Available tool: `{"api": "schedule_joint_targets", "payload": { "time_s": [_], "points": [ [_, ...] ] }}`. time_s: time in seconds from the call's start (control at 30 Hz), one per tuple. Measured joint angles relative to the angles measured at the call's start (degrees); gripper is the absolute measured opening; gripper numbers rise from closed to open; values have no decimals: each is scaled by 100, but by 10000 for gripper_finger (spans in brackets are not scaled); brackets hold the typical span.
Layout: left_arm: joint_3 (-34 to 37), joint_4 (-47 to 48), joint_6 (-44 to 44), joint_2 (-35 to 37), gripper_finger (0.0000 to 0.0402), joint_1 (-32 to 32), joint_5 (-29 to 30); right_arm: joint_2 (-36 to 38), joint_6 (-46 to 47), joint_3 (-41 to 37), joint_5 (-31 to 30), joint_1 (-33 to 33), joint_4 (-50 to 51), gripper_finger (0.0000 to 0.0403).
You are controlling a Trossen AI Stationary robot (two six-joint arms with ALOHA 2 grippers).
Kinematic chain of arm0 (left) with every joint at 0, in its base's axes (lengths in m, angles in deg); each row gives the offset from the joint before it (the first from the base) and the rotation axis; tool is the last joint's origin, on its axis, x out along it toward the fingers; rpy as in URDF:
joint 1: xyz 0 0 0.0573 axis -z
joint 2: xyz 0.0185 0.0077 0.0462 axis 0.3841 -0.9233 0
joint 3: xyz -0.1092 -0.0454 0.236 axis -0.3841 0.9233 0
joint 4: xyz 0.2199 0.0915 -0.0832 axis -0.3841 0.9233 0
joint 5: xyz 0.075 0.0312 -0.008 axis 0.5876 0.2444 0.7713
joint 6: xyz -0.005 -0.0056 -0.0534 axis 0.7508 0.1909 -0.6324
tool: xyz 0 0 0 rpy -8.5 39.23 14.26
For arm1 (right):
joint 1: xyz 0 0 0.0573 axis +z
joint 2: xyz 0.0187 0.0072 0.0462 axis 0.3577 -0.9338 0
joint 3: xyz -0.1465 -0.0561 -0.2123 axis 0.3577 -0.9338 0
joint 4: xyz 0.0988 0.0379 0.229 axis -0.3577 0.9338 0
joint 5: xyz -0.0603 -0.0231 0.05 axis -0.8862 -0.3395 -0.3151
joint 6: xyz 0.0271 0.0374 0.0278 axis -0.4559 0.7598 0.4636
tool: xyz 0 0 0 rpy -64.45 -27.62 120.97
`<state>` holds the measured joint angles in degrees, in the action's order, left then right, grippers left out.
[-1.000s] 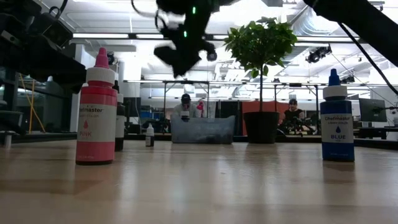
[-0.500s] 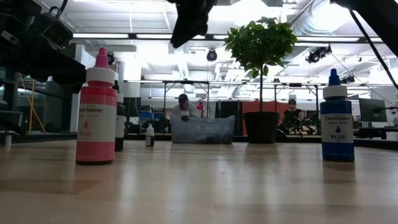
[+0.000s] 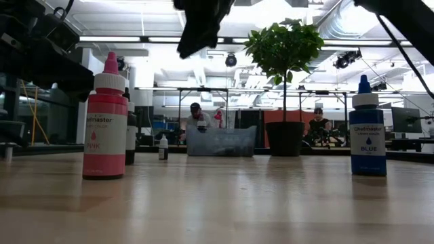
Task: Pick & Place food coloring
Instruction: Put the small black food coloring bottle into the black bin
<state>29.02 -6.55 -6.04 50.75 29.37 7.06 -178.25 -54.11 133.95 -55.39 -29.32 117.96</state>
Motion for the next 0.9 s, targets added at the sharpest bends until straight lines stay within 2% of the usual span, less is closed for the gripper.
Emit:
{"api": "schedule_joint_targets", "payload": {
  "time_s": [0.3, 0.67, 0.9],
  "points": [
    [0, 0, -2, 1, 163, 0, 0, -747, -174, 0, -49, -11, -177, 179],
    [0, 0, 0, 0, 163, 0, 0, -1367, -1266, -2, -30, 15, -463, 182],
    [0, 0, -2, 1, 163, -1, -2, -1653, -1352, -2, -55, -4, -566, 182]
  ]
}}
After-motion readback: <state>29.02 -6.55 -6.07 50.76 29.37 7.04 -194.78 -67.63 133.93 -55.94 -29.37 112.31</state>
